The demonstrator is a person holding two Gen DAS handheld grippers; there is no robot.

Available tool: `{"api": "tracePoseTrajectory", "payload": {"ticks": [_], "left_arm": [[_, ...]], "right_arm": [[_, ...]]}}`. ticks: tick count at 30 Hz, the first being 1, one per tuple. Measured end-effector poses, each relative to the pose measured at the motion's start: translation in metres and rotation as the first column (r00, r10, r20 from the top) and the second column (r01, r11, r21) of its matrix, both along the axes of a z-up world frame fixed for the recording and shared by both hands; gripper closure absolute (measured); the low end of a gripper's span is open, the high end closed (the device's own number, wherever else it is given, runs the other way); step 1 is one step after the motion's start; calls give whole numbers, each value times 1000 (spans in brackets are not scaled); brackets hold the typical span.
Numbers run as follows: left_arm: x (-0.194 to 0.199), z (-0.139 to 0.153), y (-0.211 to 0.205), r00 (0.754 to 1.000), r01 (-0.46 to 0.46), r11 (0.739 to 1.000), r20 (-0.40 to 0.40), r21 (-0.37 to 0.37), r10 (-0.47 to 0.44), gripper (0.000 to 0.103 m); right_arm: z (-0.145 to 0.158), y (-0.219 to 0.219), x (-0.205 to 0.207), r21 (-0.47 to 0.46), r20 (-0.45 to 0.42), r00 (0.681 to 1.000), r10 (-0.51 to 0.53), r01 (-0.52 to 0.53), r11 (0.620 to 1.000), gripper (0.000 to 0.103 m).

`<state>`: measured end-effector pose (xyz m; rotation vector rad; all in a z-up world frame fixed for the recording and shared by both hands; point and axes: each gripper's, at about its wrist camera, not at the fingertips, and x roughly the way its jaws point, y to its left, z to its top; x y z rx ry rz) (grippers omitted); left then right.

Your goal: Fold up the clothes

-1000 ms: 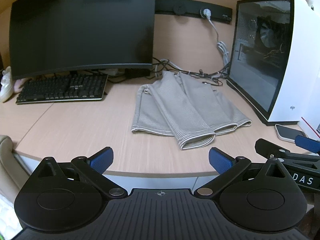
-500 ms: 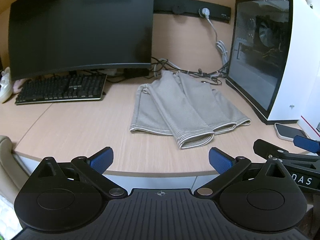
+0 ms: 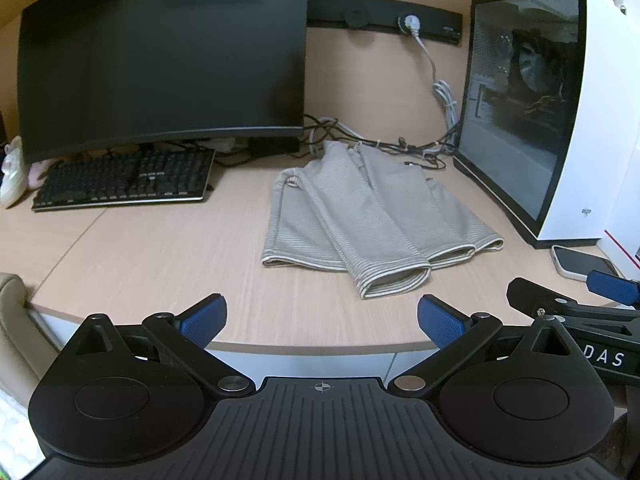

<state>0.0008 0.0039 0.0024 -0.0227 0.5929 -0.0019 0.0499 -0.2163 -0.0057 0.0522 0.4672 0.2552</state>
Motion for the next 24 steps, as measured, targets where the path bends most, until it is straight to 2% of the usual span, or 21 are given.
{"api": "tracePoseTrajectory", "payload": {"ticks": [24], "left_arm": [[0, -3, -3, 1000, -10, 1000, 2, 2, 10, 0]], "right_arm": [[-4, -2, 2, 2, -13, 1000, 5, -5, 1000, 0]]}}
